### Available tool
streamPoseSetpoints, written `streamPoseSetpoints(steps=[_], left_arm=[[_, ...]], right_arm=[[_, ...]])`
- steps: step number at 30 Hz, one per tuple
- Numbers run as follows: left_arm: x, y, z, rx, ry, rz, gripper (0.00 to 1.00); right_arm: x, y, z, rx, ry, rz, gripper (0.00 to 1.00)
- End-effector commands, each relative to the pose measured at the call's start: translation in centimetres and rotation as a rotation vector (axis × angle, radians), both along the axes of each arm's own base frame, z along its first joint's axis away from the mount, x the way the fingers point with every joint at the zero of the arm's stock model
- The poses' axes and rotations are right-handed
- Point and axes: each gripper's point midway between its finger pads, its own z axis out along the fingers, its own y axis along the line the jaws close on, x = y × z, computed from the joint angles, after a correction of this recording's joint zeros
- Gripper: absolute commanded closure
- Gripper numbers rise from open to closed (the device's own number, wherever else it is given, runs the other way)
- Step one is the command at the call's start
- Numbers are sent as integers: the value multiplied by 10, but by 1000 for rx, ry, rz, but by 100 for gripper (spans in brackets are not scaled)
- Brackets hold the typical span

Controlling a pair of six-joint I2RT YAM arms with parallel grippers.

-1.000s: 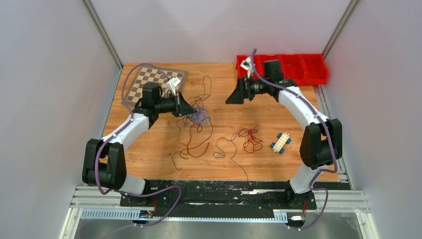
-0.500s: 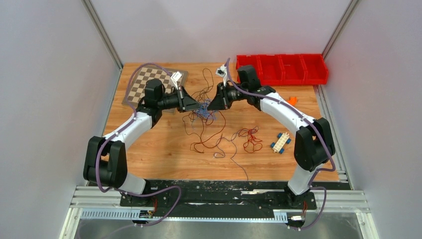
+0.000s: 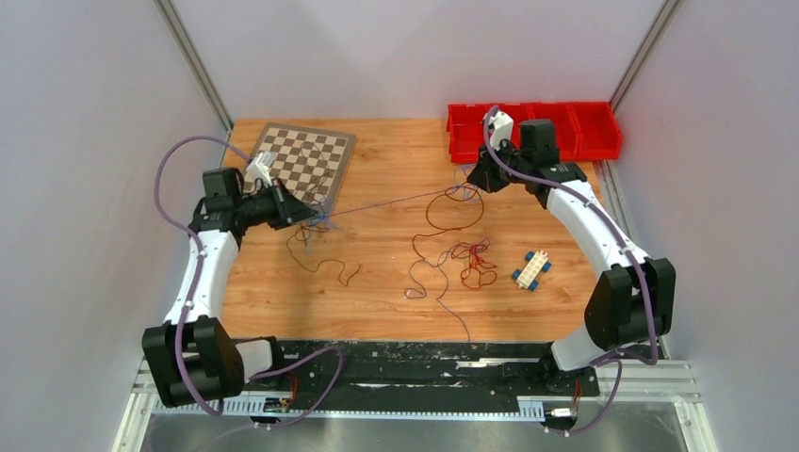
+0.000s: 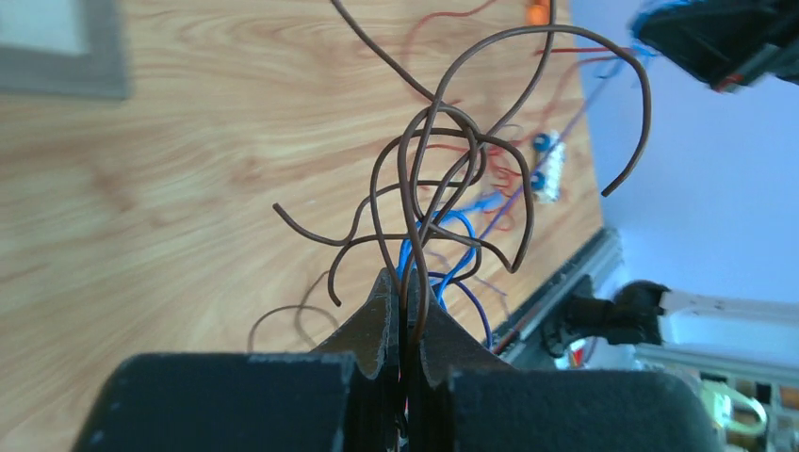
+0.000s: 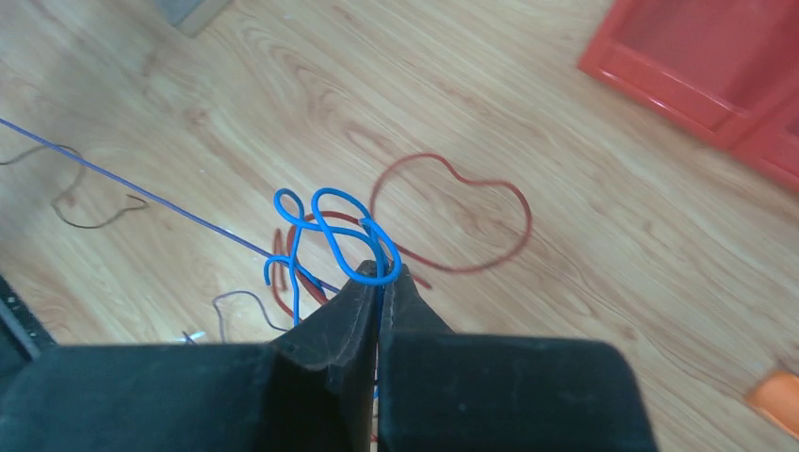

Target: Untangle the cables

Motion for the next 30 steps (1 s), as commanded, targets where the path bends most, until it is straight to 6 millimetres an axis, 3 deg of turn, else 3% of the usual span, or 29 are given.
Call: streamPoseSetpoints(steps=[1,5,8,12,16,17,18,19,20,21,22,23,24,26,30], left_arm=[[-5,70,-8,206,-17,152,100],[-5,128,-10,316,-33,285,100],[-11,133,-9,326,-49,244,98],[-12,86,11,176,-103,98,96],[-10,35,49,73,-172,-5,98],[-4,32,56,66,-215,-4,98],[-5,21,61,26,-199,-5,98],[1,17,59,26,-226,-9,97],[2,5,51,25,-210,-38,86],[10,7,36,76,-186,0,70],[14,2,20,113,-162,-12,45],[20,10,4,162,-121,37,29],[26,18,-9,195,-89,66,24],[27,29,-13,231,-81,80,16],[15,28,-8,296,-151,11,1]], right_arm=[[18,-80,-1,-175,-51,-187,100],[20,-107,1,-186,-48,-222,100],[15,-100,6,-128,-38,-170,100],[-3,-51,19,70,28,8,100],[-27,0,61,271,58,223,100],[-30,7,68,296,67,241,100],[-30,12,68,300,74,246,94],[-28,19,57,291,98,250,75],[-21,23,38,250,120,218,40],[-13,22,16,187,142,178,22],[-7,17,-1,131,158,147,16],[-3,10,-14,92,179,124,13],[-2,1,-18,64,201,107,12],[-7,-17,-18,33,226,97,12],[-32,-47,-24,-49,230,113,10]])
